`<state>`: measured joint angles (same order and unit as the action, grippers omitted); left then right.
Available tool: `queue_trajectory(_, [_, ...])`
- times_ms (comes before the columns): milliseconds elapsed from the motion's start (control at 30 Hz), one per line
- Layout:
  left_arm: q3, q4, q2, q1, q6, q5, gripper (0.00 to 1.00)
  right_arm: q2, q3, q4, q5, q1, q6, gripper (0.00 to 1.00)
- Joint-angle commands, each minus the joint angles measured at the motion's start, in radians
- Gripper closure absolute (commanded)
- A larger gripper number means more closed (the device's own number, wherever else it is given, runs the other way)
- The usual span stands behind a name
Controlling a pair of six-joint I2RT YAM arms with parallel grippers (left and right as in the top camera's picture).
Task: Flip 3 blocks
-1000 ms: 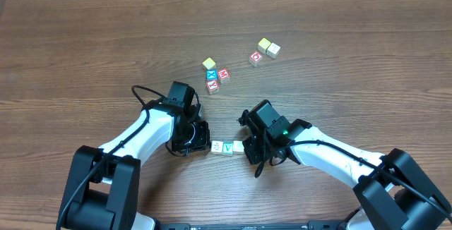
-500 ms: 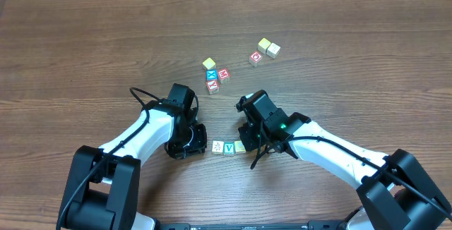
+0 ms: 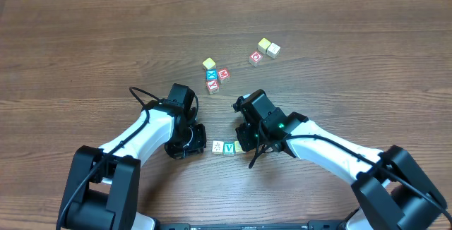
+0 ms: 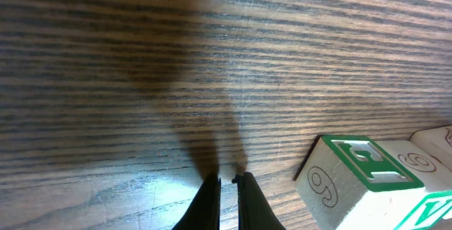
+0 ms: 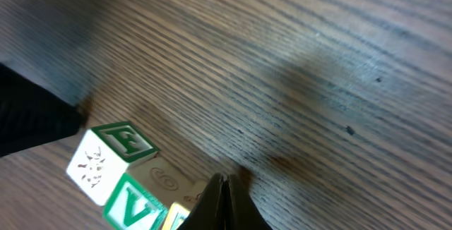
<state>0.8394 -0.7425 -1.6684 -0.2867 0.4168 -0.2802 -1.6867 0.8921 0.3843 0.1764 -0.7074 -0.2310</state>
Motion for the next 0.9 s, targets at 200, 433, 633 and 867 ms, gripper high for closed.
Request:
queue_trajectory(200, [-0.006,-0.009,-0.007,-0.004,0.010,0.020,0.96,-0.035,0.025,-0.012,0.009,-0.004,-0.005,0.96])
queue_trajectory(433, [-0.006,-0.010,-0.007,-0.004,0.010,0.020,0.96,-0.035,0.024,-0.012,0.024,-0.004,-0.004,0.96])
queue_trajectory(633, [-0.006,-0.009,-0.007,-0.004,0.010,0.020,0.96,-0.035,0.025,-0.019,0.024,-0.004,-0.004,0.96])
queue_trajectory(867, [-0.006,-0.009,-0.007,-0.004,0.010,0.020,0.94,-0.035,0.025,-0.021,0.028,-0.004,-0.004,0.96])
